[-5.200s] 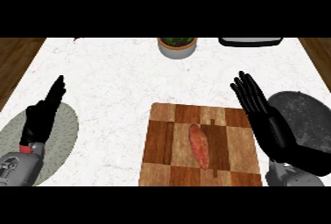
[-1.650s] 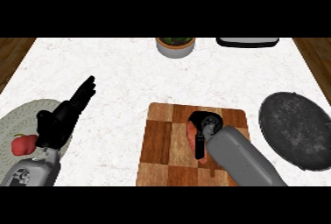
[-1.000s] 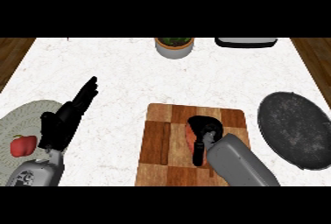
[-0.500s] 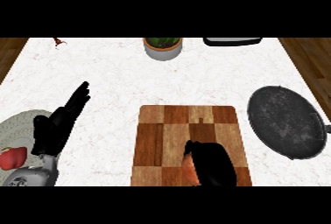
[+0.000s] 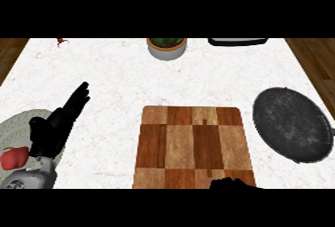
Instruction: Pick the sweet potato from the cutting board and place it in the pan
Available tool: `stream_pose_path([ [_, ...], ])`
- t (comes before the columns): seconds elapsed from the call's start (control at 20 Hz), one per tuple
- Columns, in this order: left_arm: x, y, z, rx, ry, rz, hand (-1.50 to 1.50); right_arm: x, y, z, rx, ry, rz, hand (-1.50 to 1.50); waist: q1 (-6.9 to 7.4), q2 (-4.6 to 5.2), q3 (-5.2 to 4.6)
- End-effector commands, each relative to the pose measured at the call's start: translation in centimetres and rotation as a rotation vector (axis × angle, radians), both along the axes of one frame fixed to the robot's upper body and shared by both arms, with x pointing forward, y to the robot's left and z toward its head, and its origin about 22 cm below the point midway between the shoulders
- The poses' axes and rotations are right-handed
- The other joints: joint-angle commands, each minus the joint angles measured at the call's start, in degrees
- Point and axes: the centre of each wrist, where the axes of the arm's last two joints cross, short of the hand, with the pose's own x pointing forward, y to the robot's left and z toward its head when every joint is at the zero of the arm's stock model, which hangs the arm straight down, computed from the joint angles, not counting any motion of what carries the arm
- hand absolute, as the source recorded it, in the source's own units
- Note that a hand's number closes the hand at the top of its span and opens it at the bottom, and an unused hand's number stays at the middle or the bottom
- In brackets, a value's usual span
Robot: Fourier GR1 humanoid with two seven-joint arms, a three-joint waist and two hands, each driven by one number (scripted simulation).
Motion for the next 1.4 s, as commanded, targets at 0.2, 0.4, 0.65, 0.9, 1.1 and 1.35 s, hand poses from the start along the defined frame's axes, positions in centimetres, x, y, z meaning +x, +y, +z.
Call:
stream_pose_path([
  [0.2,0.5,-0.9,0.4,-0.009,-0.021,-0.039,0.00,-2.9,-3.8,0.1,0.130,-0.166,-0.179,1.50,2.15,1.08,0.15],
  [0.4,1.1,-0.9,0.4,-0.011,-0.023,-0.039,0.00,-2.3,-5.3,1.1,0.288,-0.203,-0.222,1.50,2.52,1.29,0.18],
  [0.65,1.1,-1.9,-0.1,-0.001,-0.028,-0.074,0.00,1.8,-9.4,-1.9,0.284,-0.228,-0.281,1.50,3.42,1.55,0.15],
  [0.9,1.1,-0.4,1.1,0.003,-0.019,-0.077,0.00,6.3,-14.3,-4.5,0.224,-0.287,-0.365,1.50,4.05,1.51,0.14],
  [1.1,0.9,-1.2,1.2,-0.013,-0.026,-0.065,0.00,8.1,-16.4,-7.9,0.201,-0.314,-0.359,1.50,3.85,1.39,0.09],
  [1.35,0.3,-1.5,0.2,-0.010,-0.042,-0.070,0.00,12.1,-22.2,-7.1,0.187,-0.302,-0.383,1.50,4.11,1.44,0.10],
])
